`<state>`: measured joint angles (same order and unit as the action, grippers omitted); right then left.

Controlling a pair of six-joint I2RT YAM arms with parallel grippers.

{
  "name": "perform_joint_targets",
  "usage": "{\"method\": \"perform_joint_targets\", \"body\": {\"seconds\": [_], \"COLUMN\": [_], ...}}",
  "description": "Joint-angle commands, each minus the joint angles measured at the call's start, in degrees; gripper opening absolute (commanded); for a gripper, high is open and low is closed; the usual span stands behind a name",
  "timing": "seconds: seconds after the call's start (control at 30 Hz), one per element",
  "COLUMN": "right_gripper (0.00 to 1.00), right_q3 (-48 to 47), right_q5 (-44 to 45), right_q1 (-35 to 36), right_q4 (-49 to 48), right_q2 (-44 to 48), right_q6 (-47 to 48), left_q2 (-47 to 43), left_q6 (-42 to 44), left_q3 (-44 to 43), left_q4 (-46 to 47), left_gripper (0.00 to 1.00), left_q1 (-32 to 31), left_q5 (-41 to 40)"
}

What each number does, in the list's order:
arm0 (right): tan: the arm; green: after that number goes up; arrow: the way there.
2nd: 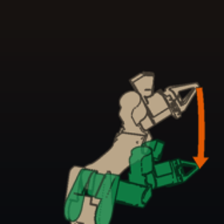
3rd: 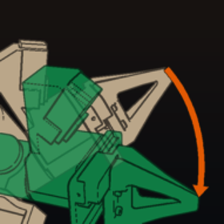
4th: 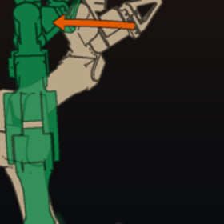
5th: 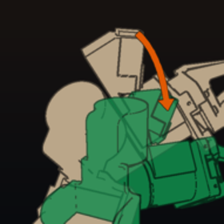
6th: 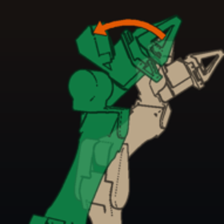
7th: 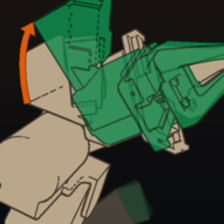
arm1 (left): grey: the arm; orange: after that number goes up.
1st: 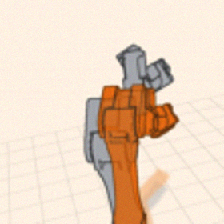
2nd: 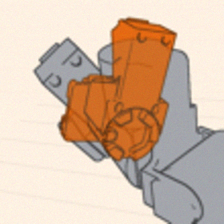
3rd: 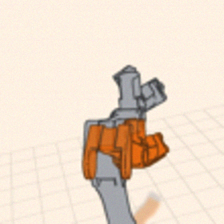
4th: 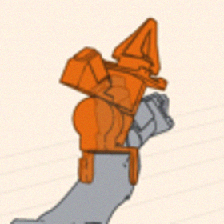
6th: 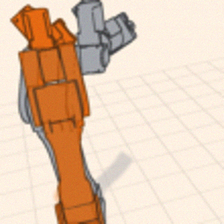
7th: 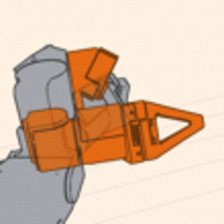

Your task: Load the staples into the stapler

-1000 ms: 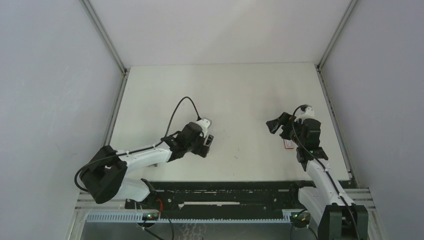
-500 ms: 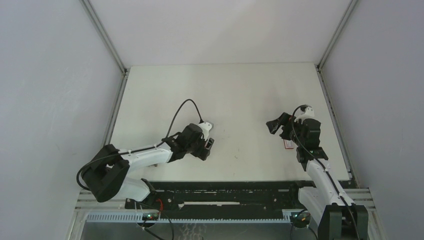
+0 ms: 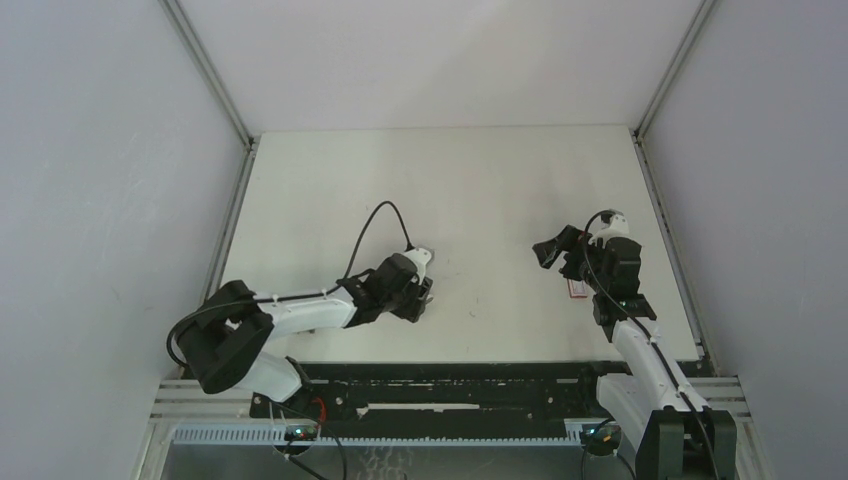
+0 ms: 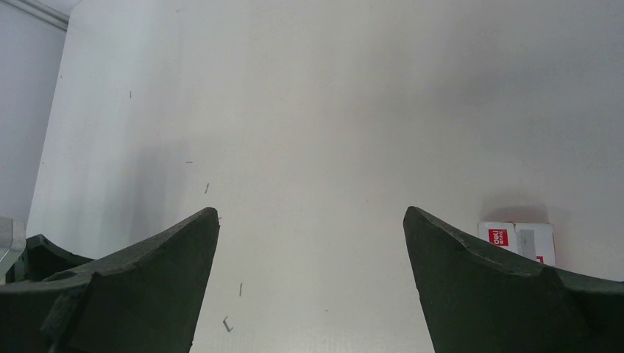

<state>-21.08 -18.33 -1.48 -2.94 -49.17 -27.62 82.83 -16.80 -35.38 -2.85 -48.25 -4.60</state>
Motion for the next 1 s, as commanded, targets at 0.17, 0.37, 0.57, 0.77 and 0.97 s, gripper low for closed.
{"method": "perform_joint_targets", "body": {"seconds": [0.17, 0.37, 0.57, 0.77, 0.97], "right_gripper": [0.95, 0.94, 0.90, 0.89, 0.83], "right_q3": [-2.12, -2.25, -3.34, -3.35, -3.29], "right_q5": [-0.21, -4.70, -13.63, -13.14, -11.54], "right_q1": [0.12, 0.16, 4.06, 17.13, 25.58], "right_q4": [-1.21, -1.42, 3.37, 3.47, 0.72], "right_q2": [0.17, -0.54, -2.47, -2.56, -2.04], "right_q6": [1.03, -2.51, -11.94, -23.35, -30.30], "left_q2": [1.46, 1.88, -1.40, -8.54, -12.08], "left_q6": [-1.85, 2.71, 6.87, 12.44, 19.78], "left_q3": [-2.10, -1.86, -0.89, 1.19, 2.74], "left_q4": [0.95, 3.12, 5.71, 12.92, 20.19], "left_gripper": [0.58, 0.44, 0.20, 0.13, 0.11], "left_q1": [-2.66, -2.85, -5.71, -13.82, -20.58], "left_q5": [-3.29, -0.53, -2.29, -12.50, -24.67]}}
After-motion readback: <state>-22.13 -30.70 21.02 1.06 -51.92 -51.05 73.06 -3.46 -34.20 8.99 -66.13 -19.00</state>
